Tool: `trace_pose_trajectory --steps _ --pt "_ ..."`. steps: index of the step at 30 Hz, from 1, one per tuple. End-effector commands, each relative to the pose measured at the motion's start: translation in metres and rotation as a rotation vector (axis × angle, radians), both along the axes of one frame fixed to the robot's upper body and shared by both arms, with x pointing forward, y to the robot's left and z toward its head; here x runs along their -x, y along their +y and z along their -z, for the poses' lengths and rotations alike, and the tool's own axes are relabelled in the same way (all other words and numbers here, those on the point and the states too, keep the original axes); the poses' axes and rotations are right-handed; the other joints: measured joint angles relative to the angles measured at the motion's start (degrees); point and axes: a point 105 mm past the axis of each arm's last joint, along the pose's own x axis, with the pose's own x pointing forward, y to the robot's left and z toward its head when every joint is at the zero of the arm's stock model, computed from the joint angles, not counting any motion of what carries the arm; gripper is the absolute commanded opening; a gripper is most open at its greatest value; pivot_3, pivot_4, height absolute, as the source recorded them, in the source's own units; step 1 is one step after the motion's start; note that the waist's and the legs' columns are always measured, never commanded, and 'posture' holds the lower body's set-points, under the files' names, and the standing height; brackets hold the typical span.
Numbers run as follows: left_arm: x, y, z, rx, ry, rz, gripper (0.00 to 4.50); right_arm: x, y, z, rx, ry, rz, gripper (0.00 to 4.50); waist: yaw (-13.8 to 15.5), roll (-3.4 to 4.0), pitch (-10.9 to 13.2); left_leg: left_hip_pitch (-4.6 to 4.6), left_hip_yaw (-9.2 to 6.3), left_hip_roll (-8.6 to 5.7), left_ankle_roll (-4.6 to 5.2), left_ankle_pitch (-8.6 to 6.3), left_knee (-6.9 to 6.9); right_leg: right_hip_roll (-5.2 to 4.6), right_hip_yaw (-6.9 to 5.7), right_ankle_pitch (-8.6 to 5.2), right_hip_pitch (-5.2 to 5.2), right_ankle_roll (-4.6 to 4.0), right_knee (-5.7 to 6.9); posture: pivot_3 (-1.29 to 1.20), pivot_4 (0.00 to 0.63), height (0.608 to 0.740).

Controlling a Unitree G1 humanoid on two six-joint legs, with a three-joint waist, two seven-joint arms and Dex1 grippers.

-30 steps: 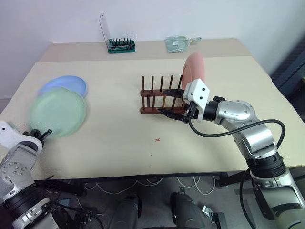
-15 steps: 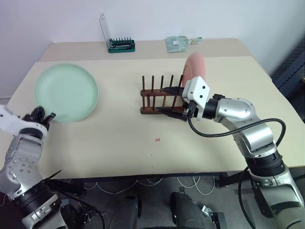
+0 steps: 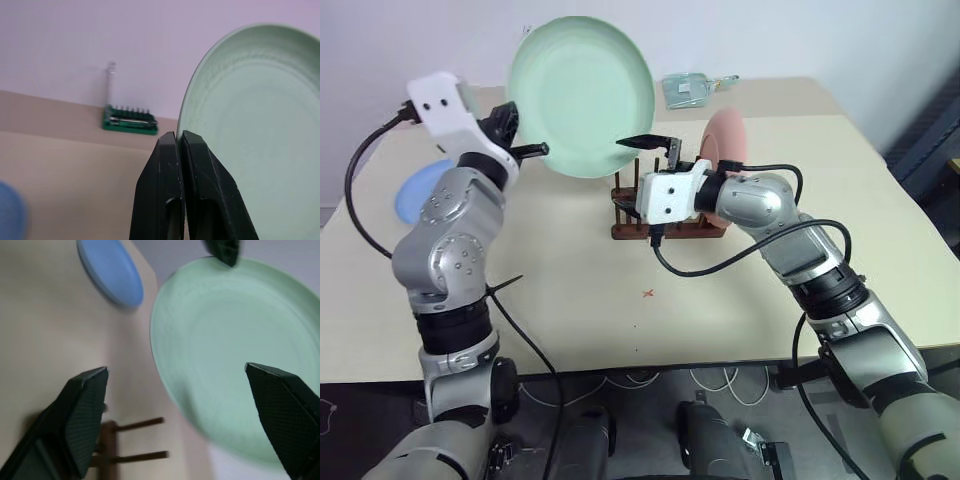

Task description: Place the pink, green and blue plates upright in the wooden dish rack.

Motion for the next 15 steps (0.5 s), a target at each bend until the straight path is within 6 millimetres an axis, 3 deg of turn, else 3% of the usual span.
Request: trace_pose_trajectory --steps 1,4,7,14,15 --pt "0.01 -0.017 -0.018 -0.011 -0.062 0.056 0.0 0.001 0.008 -0.015 -0.023 -0.097 -0.023 4.45 0.0 0.0 0.0 0.0 0.0 0.0 0.0 0.0 0.0 0.0 0.0 0.0 0.0 0.0 0.0 0.0 0.15 0.74" --pt "0.013 -0.029 -0.016 -0.008 -0.06 0.099 0.0 -0.003 0.009 -0.006 0.023 -0.119 -0.014 4.45 -0.2 0.0 0.0 0.0 0.0 0.01 -0.02 0.01 -0.01 0.01 0.0 0.0 -0.01 -0.01 0.01 0.0 0.15 0.74" --pt "0.014 -0.034 -0.014 -0.002 -0.053 0.118 0.0 -0.009 0.007 -0.002 0.07 -0.166 0.016 3.6 -0.2 0.0 0.0 0.01 0.0 0.01 -0.02 0.01 -0.01 0.01 0.0 0.01 -0.01 -0.01 0.01 0.0 0.15 0.74" --pt "0.014 -0.024 -0.015 0.06 -0.071 0.096 0.0 -0.006 0.009 0.004 0.068 -0.165 -0.003 0.13 -0.2 0.0 0.0 0.01 -0.01 0.01 -0.03 0.02 -0.01 0.01 0.0 0.01 -0.01 -0.01 0.01 0.0 0.15 0.74" --pt "0.014 -0.023 -0.017 0.076 -0.083 0.098 0.0 -0.006 0.01 0.005 0.066 -0.168 -0.005 0.05 -0.2 0.0 0.0 0.01 0.0 0.01 -0.03 0.02 -0.01 0.01 0.0 0.01 -0.01 -0.01 0.01 0.0 0.15 0.74"
